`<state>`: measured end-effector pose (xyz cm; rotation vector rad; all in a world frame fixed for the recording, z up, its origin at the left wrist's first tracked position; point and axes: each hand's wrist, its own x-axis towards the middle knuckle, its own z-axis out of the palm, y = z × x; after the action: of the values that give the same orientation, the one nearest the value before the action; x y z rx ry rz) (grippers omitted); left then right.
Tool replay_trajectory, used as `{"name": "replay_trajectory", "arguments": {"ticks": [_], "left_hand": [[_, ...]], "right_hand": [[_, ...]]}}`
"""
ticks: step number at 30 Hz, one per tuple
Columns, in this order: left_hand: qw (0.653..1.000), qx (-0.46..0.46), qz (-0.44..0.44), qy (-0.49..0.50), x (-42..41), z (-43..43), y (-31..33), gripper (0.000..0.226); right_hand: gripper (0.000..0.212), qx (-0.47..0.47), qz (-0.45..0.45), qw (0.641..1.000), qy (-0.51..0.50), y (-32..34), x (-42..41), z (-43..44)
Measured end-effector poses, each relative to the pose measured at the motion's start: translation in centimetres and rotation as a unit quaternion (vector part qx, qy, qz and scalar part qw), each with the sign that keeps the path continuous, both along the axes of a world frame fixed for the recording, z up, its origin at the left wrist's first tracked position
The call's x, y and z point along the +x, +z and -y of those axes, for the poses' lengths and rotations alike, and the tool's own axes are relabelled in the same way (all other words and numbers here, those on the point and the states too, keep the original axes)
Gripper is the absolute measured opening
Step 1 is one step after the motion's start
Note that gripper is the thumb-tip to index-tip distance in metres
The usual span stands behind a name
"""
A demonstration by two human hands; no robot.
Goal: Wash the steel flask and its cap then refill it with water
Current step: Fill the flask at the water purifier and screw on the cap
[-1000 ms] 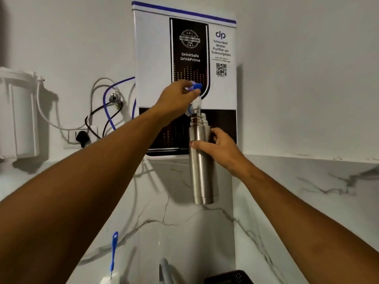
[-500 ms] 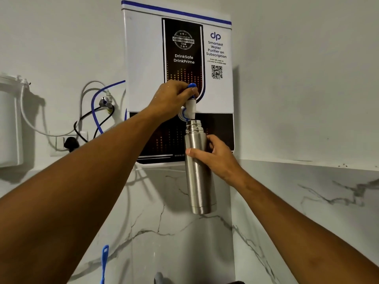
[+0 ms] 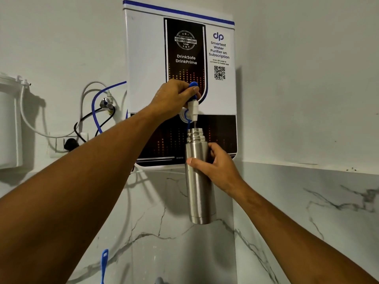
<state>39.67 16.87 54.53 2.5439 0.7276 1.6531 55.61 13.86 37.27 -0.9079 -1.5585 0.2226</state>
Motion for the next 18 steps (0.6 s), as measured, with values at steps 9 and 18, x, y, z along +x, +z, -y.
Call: {"name": "replay_trajectory", "arguments": {"ticks": [9, 18], "left_hand": [[1.000, 0.002, 0.003, -0.010, -0.15, -0.05, -0.31, 0.032], [1.000, 0.005, 0.010, -0.013, -0.08, -0.36, -0.44, 0.032]], "right_hand": [[0.052, 0.006, -0.013, 1.000, 0.009, -0.46, -0.17, -0.04], [0.050, 0.011, -0.012, 1.000, 0.010, -0.60, -0.29, -0.16]]}}
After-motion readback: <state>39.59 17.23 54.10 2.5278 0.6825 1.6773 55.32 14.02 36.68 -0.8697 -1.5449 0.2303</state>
